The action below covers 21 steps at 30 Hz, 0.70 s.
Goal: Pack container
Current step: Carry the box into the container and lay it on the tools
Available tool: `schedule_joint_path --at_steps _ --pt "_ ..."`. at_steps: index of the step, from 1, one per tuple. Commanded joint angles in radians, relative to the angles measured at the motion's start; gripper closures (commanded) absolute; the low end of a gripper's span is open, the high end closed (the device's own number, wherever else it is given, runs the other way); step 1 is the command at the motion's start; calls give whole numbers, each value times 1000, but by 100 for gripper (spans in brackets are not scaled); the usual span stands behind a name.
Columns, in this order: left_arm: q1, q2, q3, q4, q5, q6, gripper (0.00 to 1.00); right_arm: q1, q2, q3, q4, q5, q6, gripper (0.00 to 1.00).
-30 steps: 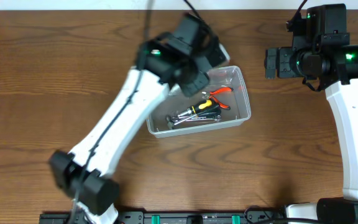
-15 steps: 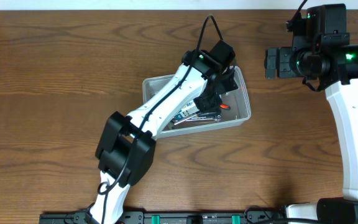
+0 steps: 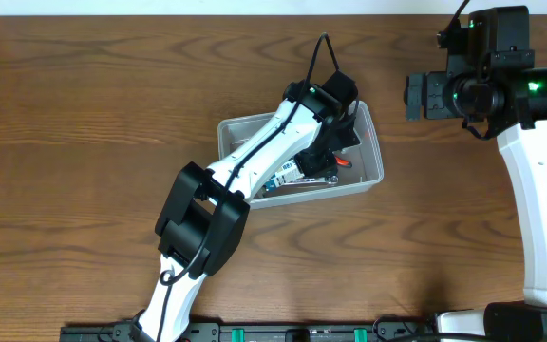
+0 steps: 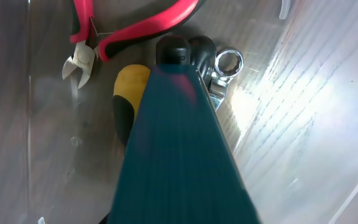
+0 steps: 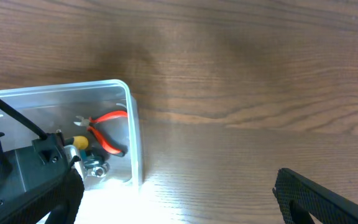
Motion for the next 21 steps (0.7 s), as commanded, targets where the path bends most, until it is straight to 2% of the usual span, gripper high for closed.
schedule_joint_path --at_steps 1,3,5,10,11,12,13,14,17,21 --pt "0 6 -5 -5 4 17 92 -2 4 3 0 0 13 1" --pt "0 7 -5 -4 4 17 84 -2 4 3 0 0 13 1" --pt "0 9 -5 -1 4 17 83 -2 4 3 0 0 13 1" --pt "0 11 -5 14 4 17 64 -2 4 3 0 0 13 1" --pt "0 11 -5 18 3 17 51 -2 4 3 0 0 13 1" --pt "0 11 -5 18 3 17 32 -2 4 3 0 0 13 1" --pt "0 11 -5 18 -3 17 21 -2 4 3 0 0 13 1" --pt "0 11 -5 18 -15 17 16 -2 4 3 0 0 13 1" --pt "4 7 -5 17 -100 12 5 -2 4 3 0 0 13 1" --pt "16 -5 3 6 -166 4 0 -2 4 3 0 0 13 1"
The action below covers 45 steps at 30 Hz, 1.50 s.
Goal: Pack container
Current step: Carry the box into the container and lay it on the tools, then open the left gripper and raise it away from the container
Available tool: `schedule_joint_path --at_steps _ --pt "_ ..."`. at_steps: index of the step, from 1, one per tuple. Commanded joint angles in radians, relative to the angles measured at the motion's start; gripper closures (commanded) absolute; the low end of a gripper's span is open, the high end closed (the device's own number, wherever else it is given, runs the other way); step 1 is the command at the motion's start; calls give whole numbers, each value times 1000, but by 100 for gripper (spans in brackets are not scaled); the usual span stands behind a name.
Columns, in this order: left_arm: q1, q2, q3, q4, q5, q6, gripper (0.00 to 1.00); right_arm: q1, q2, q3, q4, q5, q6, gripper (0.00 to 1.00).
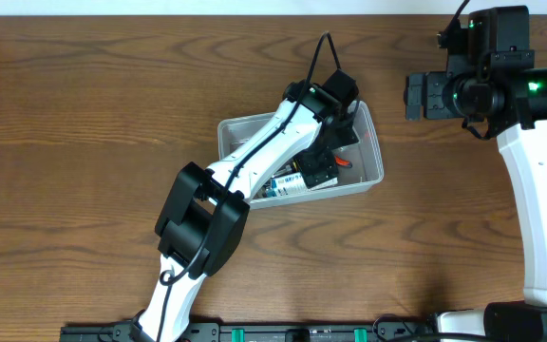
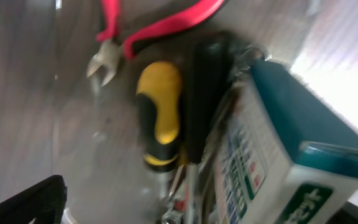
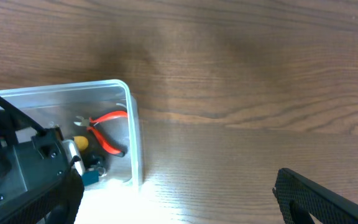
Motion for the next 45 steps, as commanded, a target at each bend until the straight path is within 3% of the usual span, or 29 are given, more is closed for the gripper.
schedule_joint_path --at_steps 1,16,19,25,31,36,45 --pt "19 -9 5 -11 -85 -13 1 -2 4 3 -1 0 13 1" --pt "143 -182 42 21 -89 -116 2 -2 4 3 -1 0 13 1" --pt "164 -282 42 74 -97 -208 2 -2 4 3 -1 0 13 1" --pt "291 -452 42 112 -296 -596 2 -2 4 3 -1 0 13 1" --pt "497 -497 42 103 -299 -647 2 -2 4 3 -1 0 13 1" --pt "655 -486 41 69 -297 -769 2 -2 4 3 -1 0 13 1" --pt "709 -486 41 58 -294 -796 2 -2 4 3 -1 0 13 1"
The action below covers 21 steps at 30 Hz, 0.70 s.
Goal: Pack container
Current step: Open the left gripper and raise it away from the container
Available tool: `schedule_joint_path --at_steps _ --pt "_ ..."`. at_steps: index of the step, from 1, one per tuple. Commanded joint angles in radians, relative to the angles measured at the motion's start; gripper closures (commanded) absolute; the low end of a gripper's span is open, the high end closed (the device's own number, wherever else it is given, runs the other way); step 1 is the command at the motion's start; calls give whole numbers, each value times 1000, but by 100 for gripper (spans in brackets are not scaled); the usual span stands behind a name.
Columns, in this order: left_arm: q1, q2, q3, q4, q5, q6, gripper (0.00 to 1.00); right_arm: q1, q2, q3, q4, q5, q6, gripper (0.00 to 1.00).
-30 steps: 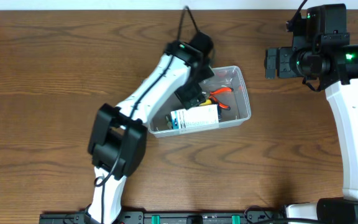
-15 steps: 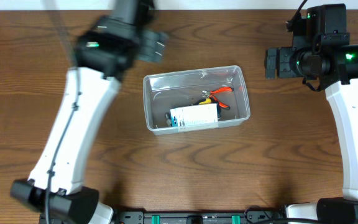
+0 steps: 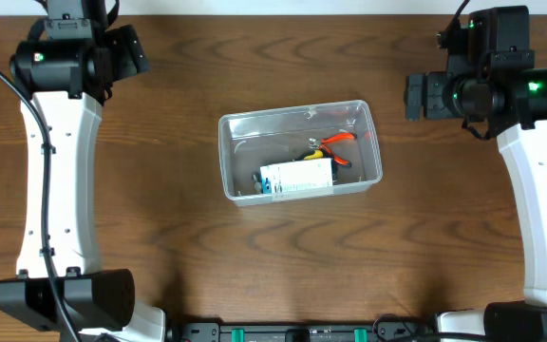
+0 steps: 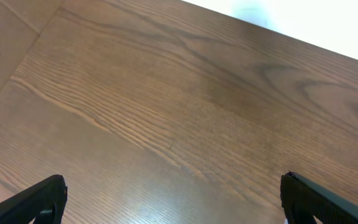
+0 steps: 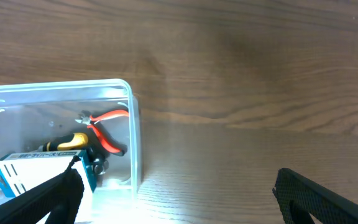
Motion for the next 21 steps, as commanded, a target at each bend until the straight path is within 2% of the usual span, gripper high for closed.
schedule_joint_path --at_steps 1,14,21 --pt "-2 1 0 -3 -8 -31 2 -2 4 3 0 0 13 1" --pt "-2 1 0 -3 -8 -31 2 -2 1 3 0 0 13 1" --pt "-2 1 0 -3 -8 -31 2 -2 -104 2 0 0 13 1"
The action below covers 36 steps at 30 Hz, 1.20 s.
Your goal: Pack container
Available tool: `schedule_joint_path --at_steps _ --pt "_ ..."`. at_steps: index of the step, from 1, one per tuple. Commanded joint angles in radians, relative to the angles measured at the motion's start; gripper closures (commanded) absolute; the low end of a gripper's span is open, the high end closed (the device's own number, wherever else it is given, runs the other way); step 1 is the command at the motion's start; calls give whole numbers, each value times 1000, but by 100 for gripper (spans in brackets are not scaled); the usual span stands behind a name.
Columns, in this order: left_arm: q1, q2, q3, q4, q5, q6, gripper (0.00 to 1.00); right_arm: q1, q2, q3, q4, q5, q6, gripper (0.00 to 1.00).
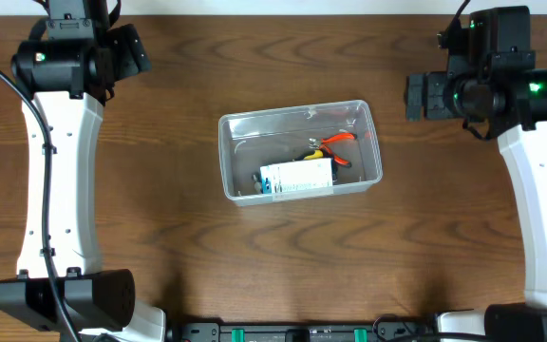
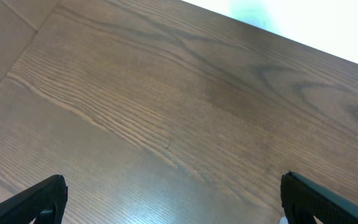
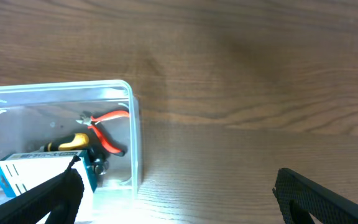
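Note:
A clear plastic container point(image 1: 228, 171) sits mid-table. Inside lie a white and teal box point(image 1: 296, 177), red-handled cutters point(image 1: 335, 142) and a yellow-handled tool point(image 3: 67, 142). The same container point(image 3: 134, 134) fills the left of the right wrist view. My left gripper point(image 2: 173, 208) is open over bare wood at the table's far left corner. At the far right, my right gripper point(image 3: 179, 208) is open too, nothing between its fingers.
The wooden table point(image 1: 112, 237) spreads around the container. Its far edge point(image 2: 278, 34) meets a white surface in the left wrist view. The two arm bases stand at the near edge.
Almost nothing: the left wrist view has shifted very slightly over the same bare wood. Container, its contents and the right arm are unchanged.
My left gripper was down in the container with the teal box between its fingers. Then it was open with the box lying beside the yellow-handled tool. Later the left arm was up at the far left corner, where it stays. The right arm never moved.

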Motion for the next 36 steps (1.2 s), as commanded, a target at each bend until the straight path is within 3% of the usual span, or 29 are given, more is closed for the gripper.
schedule_joint_path --at_steps 1,6,11,18,26,30,36 --pt "0 1 0 -3 -8 -13 2 -2 -117 2 -1 3 13 1" --pt "0 1 0 -3 -8 -13 2 -2 -313 -5 30 95 7 1" --pt "0 1 0 -3 -8 -13 2 -5 -548 -124 203 135 -37 1" --pt "0 1 0 -3 -8 -13 2 -35 -961 -602 621 134 -62 1" --pt "0 1 0 -3 -8 -13 2 -93 -1342 -1173 911 101 10 1" --pt "0 1 0 -3 -8 -13 2 -118 -1436 -1351 993 89 116 1" --pt "0 1 0 -3 -8 -13 2 -123 -1482 -1519 1109 21 122 1"
